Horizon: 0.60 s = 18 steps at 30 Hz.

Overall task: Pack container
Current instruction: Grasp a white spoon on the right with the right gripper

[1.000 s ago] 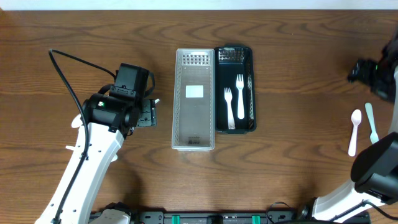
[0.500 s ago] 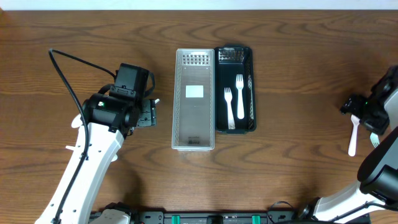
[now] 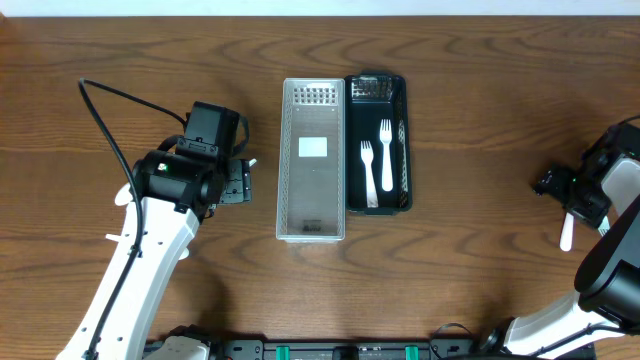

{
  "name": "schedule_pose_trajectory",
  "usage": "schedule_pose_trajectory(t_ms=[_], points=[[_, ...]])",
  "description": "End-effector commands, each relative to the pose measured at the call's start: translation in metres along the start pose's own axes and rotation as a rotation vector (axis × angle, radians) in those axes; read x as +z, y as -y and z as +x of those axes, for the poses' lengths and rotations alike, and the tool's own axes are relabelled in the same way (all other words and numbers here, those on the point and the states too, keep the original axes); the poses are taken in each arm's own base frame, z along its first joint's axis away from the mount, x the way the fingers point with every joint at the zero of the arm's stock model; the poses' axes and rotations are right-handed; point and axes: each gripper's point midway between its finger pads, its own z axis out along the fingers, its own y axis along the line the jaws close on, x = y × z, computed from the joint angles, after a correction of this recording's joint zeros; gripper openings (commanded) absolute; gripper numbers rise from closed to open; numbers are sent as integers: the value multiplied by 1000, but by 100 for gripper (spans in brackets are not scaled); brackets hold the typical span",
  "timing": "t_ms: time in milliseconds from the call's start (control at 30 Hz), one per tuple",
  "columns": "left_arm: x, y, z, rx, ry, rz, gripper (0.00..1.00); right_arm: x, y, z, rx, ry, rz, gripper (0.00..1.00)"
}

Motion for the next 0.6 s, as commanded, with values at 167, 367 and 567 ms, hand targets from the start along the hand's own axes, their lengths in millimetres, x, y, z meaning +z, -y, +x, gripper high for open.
schedule_pose_trajectory(t_ms=[167,367,567], points=[[1,-3,1,3,-4,-8,80,5,-4,4,-4,-12,-37,83],[1,-3,1,3,-5,-8,80,5,-6,5,-3,-16,-49,65],[1,-3,3,5,-11,-10,80,5,-6,4,-3,-16,-49,32]])
